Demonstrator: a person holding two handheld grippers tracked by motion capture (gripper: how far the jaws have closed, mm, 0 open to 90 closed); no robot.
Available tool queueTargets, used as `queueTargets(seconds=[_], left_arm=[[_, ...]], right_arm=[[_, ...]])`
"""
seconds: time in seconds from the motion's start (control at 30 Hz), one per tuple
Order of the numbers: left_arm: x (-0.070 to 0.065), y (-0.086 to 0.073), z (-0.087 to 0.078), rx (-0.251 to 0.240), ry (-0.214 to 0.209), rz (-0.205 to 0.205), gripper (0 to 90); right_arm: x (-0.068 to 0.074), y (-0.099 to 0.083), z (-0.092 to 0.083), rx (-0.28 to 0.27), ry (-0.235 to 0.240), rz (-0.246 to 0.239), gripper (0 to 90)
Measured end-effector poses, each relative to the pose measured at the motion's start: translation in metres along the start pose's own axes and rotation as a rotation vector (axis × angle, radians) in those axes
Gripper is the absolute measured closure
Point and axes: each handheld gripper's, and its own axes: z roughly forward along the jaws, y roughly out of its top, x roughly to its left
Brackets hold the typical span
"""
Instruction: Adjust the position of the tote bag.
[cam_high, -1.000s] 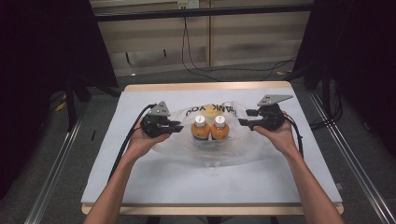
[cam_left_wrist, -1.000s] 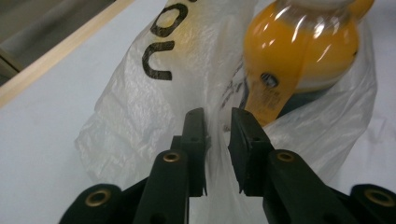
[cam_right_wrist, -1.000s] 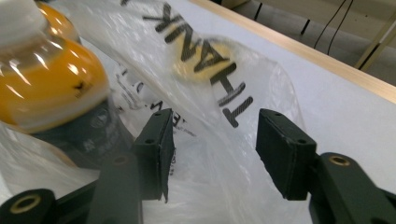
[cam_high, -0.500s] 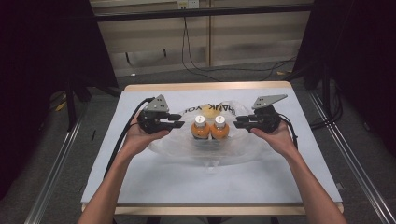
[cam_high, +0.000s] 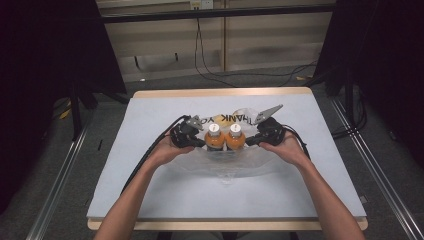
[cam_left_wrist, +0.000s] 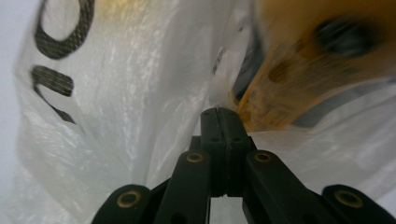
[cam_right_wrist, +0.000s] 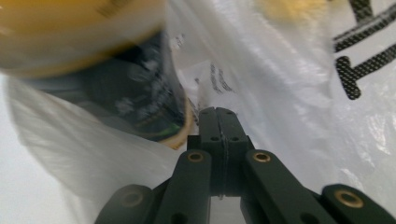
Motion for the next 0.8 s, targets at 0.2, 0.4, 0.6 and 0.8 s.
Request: queueTargets(seconds=[0.2,0.4,0.6,0.8], left_arm=[[0.000,-0.008,0.017,0.048,-0.022,0.015,89.1],[0.001,-0.016,0.020,0.077,0.017,-0.002,89.8],[-0.005,-0.023,0.017,0.057,0.052,0.008,90.0],[-0.007,-0.026,0.012,0.103,0.086,0.039,90.0]], right_arm=[[-0.007,-0.008,0.015,0.049,0.012,0.021,90.0],[-0.003,-0.010,0.027,0.121,-0.021,-0.003,90.0],[-0.006,-0.013,0.029,0.149,-0.043,-0.002,90.0],[-0.006,-0.018,0.020,0.192,-0.113,-0.022,90.0]])
